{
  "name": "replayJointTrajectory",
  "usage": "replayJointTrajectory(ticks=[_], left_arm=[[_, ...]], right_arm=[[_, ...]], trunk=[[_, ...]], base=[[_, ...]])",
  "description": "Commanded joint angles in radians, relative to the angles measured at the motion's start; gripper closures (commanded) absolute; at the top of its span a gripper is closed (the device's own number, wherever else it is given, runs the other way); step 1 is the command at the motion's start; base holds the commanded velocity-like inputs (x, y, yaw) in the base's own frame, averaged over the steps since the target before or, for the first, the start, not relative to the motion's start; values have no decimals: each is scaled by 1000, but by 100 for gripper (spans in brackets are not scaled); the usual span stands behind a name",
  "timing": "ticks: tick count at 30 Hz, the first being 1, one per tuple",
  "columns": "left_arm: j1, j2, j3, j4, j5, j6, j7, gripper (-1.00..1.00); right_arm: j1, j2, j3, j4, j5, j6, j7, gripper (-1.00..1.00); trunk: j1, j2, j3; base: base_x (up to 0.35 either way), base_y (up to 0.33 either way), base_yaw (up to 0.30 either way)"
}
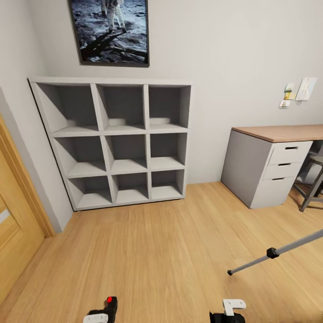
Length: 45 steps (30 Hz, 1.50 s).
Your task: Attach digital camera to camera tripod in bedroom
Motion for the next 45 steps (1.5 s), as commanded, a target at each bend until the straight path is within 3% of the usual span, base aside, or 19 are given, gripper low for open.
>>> replayJointTrajectory(ticks=[1,23,33,45], left_arm=[[0,0,-1,-2,6,6,3,-100],[0,0,-1,-3,8,4,3,-100],[-20,-5,-1,-93,9,6,3,-100],[-40,-8,-1,-141,8,7,3,-100]], right_arm=[[0,1,-6,-2,8,6,0,-100],[0,2,-5,-2,8,6,0,-100],[0,1,-5,-5,8,6,-1,-100],[0,0,-5,-31,9,7,-2,-100]], trunk=[[0,-1,-5],[10,-6,-90],[15,-8,-129],[20,-11,-175]], base=[[0,0,0],[0,0,0],[0,0,0],[0,0,0]])
